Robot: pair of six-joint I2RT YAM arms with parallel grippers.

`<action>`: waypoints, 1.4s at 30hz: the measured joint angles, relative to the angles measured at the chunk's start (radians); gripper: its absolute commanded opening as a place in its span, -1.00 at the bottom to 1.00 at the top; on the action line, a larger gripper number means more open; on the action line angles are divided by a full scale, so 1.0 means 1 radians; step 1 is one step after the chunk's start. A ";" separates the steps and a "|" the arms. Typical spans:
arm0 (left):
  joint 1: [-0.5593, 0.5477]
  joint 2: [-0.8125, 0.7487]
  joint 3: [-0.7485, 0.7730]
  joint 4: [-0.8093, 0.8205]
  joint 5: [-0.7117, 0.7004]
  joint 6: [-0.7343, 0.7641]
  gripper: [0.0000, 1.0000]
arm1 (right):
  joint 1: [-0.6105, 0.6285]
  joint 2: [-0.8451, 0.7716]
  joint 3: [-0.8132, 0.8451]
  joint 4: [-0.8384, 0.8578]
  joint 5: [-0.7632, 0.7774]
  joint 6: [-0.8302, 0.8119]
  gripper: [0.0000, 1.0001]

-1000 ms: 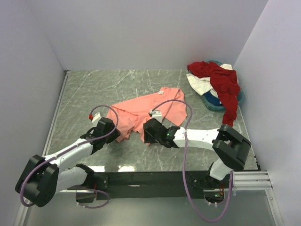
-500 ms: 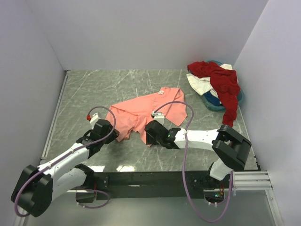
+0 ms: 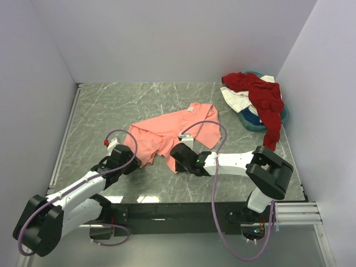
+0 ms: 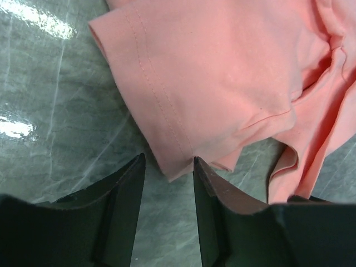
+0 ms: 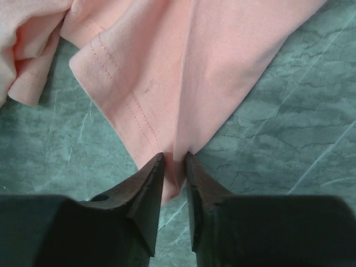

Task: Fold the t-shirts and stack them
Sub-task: Flatten the tshirt out

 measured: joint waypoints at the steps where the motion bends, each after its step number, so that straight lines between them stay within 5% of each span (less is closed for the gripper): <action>1: 0.000 0.002 -0.002 0.002 0.003 0.000 -0.07 | 0.000 0.000 0.000 0.001 0.000 0.000 -0.47; 16: 0.000 0.013 -0.004 0.026 0.043 -0.003 -0.25 | 0.000 0.000 0.000 0.000 0.001 0.000 -0.83; 22: 0.000 0.030 -0.004 0.031 0.043 -0.001 -0.50 | 0.000 0.000 0.000 -0.001 0.005 0.000 -0.92; 28: 0.000 0.028 0.007 0.015 0.041 0.003 -0.95 | 0.000 -0.001 0.000 -0.011 0.014 0.000 -1.00; 31: 0.000 0.015 0.031 -0.016 0.030 0.006 -0.99 | 0.000 -0.016 0.000 -0.034 0.027 -0.003 -1.00; 42: 0.000 -0.132 0.199 -0.232 -0.137 0.007 -0.99 | -0.114 -0.444 0.016 -0.220 0.141 -0.072 -1.00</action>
